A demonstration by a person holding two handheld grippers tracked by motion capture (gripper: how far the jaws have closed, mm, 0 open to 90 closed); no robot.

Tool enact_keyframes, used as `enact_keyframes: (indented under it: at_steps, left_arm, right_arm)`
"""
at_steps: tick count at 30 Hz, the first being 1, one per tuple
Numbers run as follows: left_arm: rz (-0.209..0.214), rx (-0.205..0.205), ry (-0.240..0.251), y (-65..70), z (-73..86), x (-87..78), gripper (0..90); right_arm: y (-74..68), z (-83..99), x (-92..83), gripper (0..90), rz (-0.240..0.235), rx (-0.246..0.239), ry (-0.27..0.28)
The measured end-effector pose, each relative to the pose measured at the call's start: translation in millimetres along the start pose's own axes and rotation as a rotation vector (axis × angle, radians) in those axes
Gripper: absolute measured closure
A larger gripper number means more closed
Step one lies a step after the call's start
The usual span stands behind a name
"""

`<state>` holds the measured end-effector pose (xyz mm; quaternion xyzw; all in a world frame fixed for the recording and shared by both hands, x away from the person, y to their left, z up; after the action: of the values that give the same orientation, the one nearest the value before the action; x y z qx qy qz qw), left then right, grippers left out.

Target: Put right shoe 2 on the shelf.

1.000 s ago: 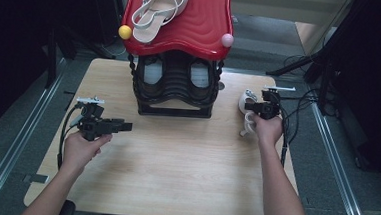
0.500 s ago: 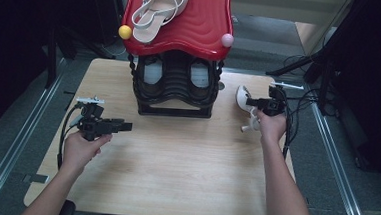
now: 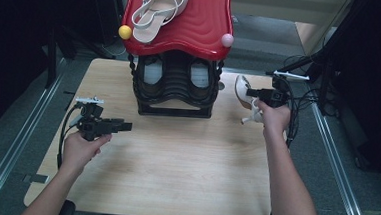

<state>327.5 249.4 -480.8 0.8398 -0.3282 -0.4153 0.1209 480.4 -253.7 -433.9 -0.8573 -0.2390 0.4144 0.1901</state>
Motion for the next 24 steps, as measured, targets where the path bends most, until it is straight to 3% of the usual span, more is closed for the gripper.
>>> enact_keyframes:
  at_steps: [16,24]
  left_arm:
    - [-0.002,0.004,0.000,0.1,0.0,0.1,45.4]
    - [-0.010,0.012,-0.007,2.0,0.4,1.9,45.3]
  right_arm:
    - [-45.1,-41.6,-31.2,88.7,-0.011,-0.054,0.018]
    - [-68.3,-63.4,-48.0,88.7,-0.032,-0.049,0.035]
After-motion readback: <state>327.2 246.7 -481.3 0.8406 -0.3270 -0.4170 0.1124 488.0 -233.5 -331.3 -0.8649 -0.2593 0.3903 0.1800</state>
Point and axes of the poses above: each handheld gripper's, and its own axes: x roughly forward along the jaws, z roughly out of its underside, y roughly to its right, the point moved 2 cm from there along x, roughly forward along the jaws, and after that the axes turned 2 degrees about -y, right-handed, at the moved point
